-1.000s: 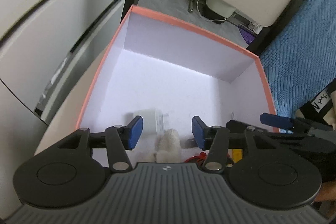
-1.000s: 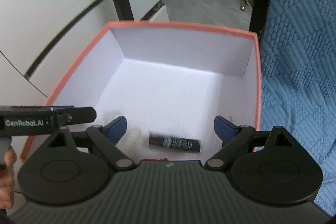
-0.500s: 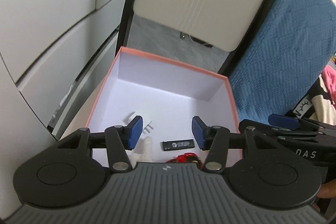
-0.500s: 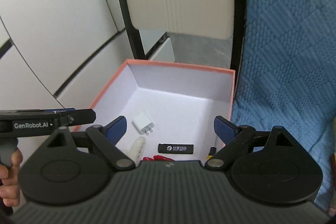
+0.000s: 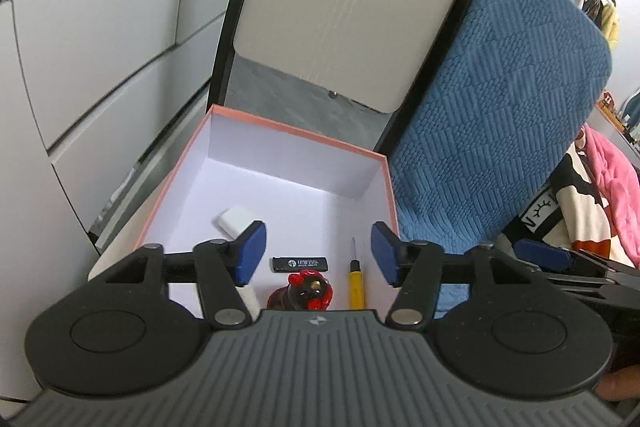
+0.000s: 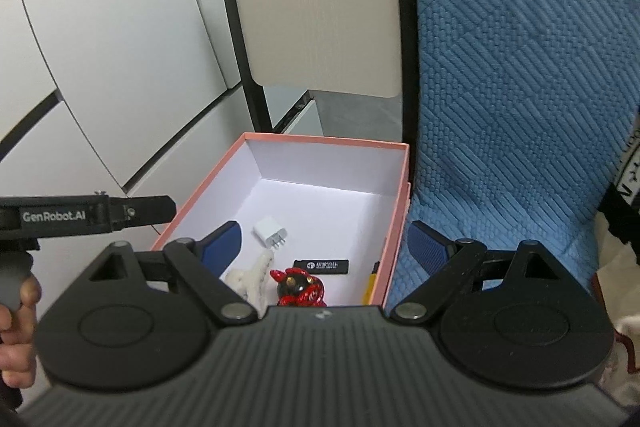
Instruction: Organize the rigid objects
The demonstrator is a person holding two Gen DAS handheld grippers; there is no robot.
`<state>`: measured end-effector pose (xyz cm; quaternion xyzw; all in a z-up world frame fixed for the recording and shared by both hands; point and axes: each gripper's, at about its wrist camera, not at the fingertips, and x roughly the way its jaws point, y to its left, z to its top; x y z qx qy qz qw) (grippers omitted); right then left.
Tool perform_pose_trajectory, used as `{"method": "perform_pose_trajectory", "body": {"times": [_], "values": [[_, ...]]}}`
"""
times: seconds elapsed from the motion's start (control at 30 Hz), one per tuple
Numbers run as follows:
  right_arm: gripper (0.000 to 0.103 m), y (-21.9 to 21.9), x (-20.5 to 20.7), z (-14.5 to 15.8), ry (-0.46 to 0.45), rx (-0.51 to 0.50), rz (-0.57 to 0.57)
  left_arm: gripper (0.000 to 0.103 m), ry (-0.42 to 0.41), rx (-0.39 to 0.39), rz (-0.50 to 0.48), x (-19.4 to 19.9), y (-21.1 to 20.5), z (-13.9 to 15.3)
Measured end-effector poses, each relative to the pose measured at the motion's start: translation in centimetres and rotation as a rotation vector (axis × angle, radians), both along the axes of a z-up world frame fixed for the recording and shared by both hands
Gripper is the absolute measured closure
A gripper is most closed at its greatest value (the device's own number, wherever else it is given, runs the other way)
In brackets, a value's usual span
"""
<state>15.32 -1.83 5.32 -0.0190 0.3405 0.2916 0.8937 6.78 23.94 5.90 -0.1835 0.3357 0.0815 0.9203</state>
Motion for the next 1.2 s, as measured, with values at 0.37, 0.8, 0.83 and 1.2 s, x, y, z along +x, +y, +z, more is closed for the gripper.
{"method": "perform_pose_trajectory", "body": {"times": [0.37, 0.8, 0.83, 1.2], "values": [[0.011, -4.0, -3.8, 1.6, -0.036, 0.007, 0.0, 0.018, 0.006, 0.009, 0.005, -4.3, -3.8, 0.9], [0.011, -6.2, -6.0, 0.6, -0.018, -0.012, -0.016, 0.005, 0.029, 0.028, 0.007, -7.0, -6.7, 0.7], [0.011, -6.3, -6.2, 0.7, -0.017, -0.01, -0.017, 0.005, 0.032, 0.027, -0.003, -7.2, -7.0, 0.7], [0.011, -7.9, -8.2, 0.4, -0.025, -0.01, -0.041, 0.005, 0.03, 0.077, 0.006, -9.2, -7.7, 0.4]]}}
